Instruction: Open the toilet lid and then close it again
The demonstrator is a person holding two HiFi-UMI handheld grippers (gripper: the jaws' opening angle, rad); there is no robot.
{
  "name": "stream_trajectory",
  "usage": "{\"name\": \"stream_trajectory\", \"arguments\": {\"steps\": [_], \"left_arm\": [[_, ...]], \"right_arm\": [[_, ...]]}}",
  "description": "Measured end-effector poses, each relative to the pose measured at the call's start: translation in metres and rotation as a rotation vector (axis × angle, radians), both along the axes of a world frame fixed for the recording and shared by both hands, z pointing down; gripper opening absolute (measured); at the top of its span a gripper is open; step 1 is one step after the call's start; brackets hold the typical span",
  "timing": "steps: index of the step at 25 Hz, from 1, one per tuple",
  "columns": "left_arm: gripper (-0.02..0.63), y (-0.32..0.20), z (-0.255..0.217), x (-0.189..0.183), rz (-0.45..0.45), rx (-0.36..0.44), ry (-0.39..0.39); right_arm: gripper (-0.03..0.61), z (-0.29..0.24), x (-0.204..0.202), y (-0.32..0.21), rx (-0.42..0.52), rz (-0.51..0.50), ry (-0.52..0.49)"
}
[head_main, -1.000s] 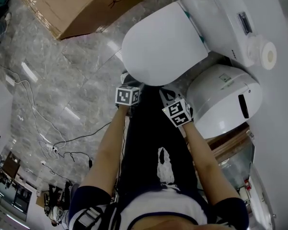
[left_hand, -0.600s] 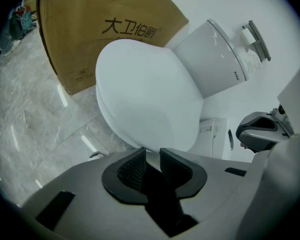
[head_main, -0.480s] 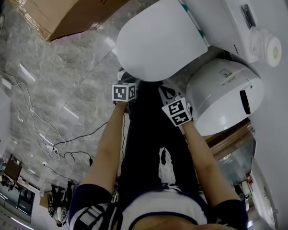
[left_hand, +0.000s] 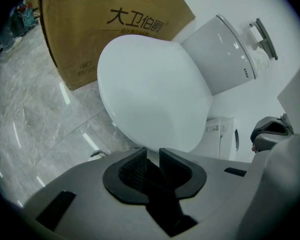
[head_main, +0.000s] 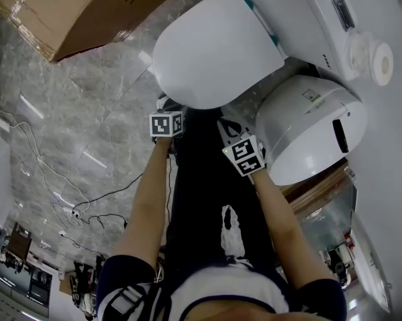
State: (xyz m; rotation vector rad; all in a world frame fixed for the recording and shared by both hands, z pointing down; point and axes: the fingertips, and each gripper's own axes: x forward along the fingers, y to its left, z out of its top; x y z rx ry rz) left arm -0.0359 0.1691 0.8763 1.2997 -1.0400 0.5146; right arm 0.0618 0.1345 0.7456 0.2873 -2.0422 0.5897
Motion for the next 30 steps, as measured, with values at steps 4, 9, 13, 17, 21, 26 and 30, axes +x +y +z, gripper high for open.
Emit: {"name": "stream_trajectory", "arguments": {"steps": [4, 9, 13, 17, 21, 26, 30], "left_arm": [[0.074, 0.001, 0.006, 0.001, -0.023, -0.009, 0.0], [0.075, 0.0, 0.008, 0.001, -0.034, 0.007, 0.011], [0.007, 0.003, 0.008, -0.006, -0.03, -0.049, -0.033], [0.006, 0.001, -0.013, -0.024, -0.027, -0.046, -0.109], [0.006, -0.013, -0.051, -0.036, -0.03, 0.08, -0.163], [0.006, -0.033, -0.113, -0.03, -0.001, 0.302, -0.185], [0.006, -0.033, -0.151, -0.022, 0.063, 0.369, -0.191]], "right_arm": [[0.009, 0.003, 0.0, 0.005, -0.003, -0.008, 0.004], [0.009, 0.004, -0.005, 0.01, 0.002, -0.026, 0.001], [0.009, -0.003, -0.012, 0.012, -0.025, -0.026, -0.008], [0.009, -0.016, -0.017, 0.009, -0.099, 0.042, -0.025], [0.009, -0.032, -0.022, 0.004, -0.132, 0.08, -0.032], [0.009, -0.055, -0.03, -0.001, -0.098, 0.06, -0.042], [0.009, -0.076, -0.04, -0.008, -0.088, 0.078, -0.074]]}}
